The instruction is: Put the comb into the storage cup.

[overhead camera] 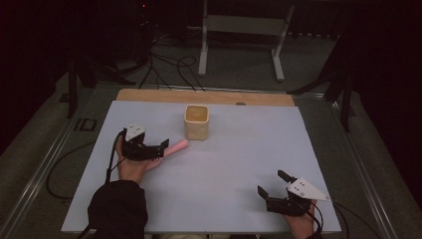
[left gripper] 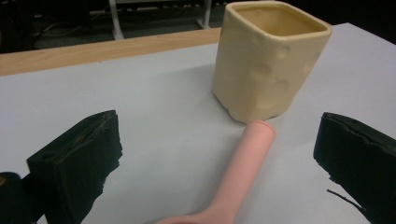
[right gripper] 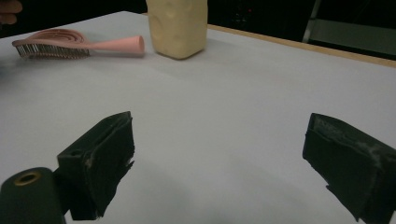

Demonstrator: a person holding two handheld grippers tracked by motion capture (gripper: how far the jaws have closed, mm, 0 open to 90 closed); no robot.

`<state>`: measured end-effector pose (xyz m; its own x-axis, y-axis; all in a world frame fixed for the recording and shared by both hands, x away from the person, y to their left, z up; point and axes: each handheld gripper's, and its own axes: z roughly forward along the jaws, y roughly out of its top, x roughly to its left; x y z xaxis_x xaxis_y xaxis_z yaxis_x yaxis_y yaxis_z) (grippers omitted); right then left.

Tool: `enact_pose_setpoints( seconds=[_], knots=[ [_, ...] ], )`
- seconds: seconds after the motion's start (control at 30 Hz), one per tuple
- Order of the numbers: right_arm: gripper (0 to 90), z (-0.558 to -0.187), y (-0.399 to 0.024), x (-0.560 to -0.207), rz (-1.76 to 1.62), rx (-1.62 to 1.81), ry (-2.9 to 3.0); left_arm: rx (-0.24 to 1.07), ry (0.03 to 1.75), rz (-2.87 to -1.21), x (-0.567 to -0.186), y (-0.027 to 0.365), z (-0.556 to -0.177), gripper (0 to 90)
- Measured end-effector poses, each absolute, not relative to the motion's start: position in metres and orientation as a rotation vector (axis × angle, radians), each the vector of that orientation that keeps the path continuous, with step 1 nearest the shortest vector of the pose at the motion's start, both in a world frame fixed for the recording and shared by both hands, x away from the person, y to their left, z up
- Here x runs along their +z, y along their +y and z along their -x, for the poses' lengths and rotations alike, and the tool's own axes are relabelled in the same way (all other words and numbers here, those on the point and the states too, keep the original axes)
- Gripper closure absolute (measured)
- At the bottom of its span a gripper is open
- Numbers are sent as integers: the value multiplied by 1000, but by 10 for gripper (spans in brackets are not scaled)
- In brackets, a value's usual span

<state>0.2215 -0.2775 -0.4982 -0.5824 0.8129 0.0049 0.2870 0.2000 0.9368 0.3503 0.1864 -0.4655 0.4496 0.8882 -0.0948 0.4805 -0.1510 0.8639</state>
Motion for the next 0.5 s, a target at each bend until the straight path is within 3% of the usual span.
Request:
enact_pose_setpoints(
  seconds=[0.5],
  knots=[
    [89, -222, -275, -499, -1006, 1363, 1996, 527, 1208, -1835, -478, 175, -359, 20]
  ],
)
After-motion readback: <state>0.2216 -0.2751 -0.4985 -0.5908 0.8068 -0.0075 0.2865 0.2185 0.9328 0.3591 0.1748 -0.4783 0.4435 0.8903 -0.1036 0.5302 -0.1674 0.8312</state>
